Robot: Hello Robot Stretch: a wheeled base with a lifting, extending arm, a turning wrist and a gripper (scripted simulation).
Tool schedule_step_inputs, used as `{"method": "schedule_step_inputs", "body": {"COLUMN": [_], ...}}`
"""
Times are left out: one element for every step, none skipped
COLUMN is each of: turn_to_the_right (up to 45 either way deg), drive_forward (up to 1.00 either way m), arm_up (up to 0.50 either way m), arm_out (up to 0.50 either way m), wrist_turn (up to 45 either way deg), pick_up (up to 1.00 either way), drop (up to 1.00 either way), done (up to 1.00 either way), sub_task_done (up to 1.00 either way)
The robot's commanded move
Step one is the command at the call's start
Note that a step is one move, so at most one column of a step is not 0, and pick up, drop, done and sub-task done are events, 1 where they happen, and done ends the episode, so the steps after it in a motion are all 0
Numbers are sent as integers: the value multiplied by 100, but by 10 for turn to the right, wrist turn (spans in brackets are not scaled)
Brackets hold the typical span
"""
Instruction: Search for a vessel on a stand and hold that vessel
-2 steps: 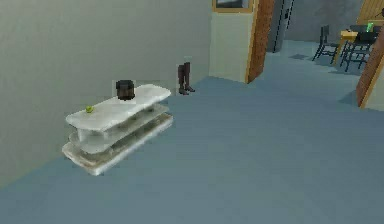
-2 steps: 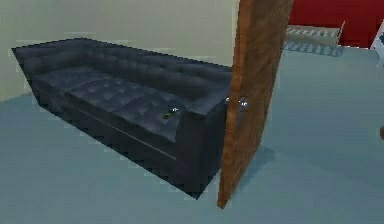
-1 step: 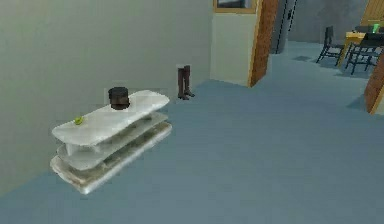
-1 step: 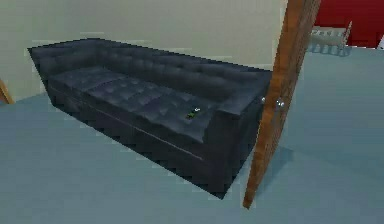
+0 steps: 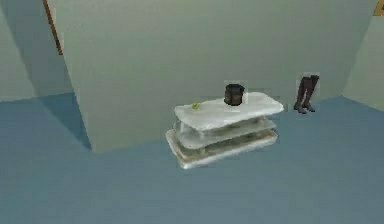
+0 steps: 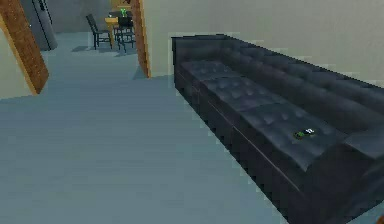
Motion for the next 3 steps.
{"method": "schedule_step_inputs", "body": {"turn_to_the_right": [0, -270, 0], "drive_forward": [55, 0, 10], "arm_up": [0, 0, 0], "arm_out": [0, 0, 0], "wrist_turn": [0, 0, 0], "pick_up": [0, 0, 0], "drop": [0, 0, 0], "done": [0, 0, 0], "sub_task_done": [0, 0, 0]}}
